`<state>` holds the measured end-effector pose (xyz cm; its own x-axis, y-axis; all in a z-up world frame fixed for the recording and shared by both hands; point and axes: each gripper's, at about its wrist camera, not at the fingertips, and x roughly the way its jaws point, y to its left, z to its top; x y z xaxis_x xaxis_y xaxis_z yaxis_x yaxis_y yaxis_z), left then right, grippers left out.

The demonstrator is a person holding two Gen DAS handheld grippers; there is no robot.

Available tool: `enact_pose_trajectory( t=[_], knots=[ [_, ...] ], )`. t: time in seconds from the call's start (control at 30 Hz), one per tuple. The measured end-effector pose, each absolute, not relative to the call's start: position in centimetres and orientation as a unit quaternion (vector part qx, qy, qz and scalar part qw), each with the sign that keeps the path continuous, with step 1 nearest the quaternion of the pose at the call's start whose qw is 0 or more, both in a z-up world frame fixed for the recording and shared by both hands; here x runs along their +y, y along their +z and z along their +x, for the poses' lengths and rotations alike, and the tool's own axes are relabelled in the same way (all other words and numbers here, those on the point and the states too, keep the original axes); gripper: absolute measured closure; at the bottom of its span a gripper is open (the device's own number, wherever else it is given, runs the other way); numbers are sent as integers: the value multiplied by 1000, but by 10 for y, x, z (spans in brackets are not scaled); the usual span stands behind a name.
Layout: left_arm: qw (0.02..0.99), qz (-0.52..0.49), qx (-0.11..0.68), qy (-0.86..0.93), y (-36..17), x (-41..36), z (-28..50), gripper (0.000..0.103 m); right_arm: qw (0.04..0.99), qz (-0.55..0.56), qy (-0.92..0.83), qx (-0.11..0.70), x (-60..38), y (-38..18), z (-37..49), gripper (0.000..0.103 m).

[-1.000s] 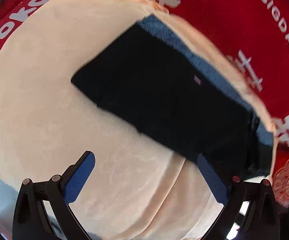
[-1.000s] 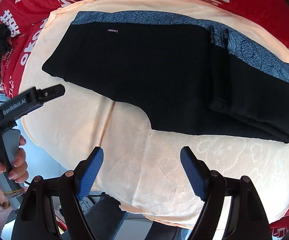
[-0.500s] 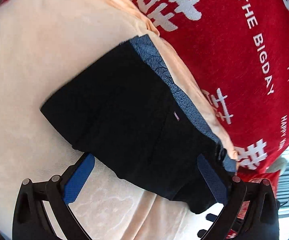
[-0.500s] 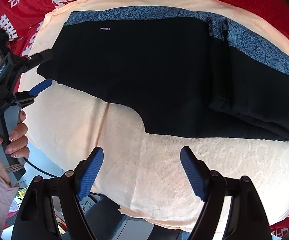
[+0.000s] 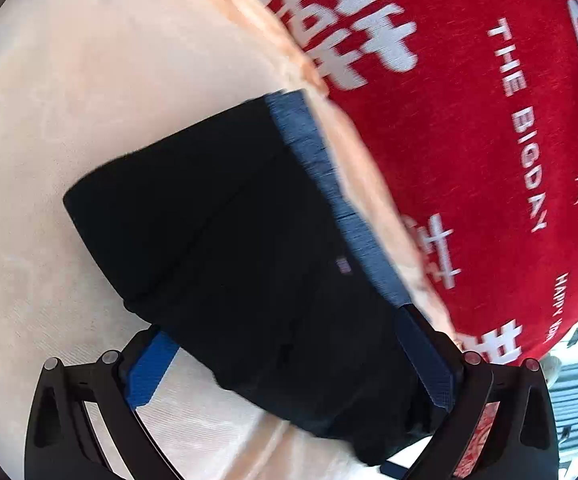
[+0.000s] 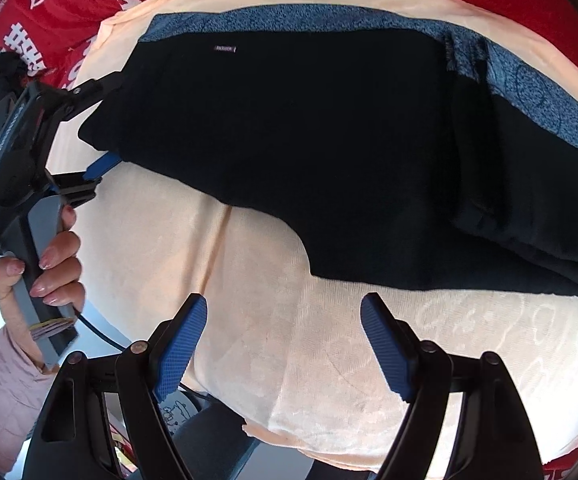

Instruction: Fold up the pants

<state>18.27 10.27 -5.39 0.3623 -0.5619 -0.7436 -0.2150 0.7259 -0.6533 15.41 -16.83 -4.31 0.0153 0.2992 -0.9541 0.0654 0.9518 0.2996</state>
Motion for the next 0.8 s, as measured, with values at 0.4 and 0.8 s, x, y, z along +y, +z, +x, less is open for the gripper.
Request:
enact_pose_trajectory(
  t=[0.4,0.8],
  knots=[
    [795,-140,589,-46,-52,66,207,59,745,119,76,652,-201,3,220,21],
    [859,159,479,-88,-26,-2,175,60,623,88,259,733,-65,18,388,21]
  ],
)
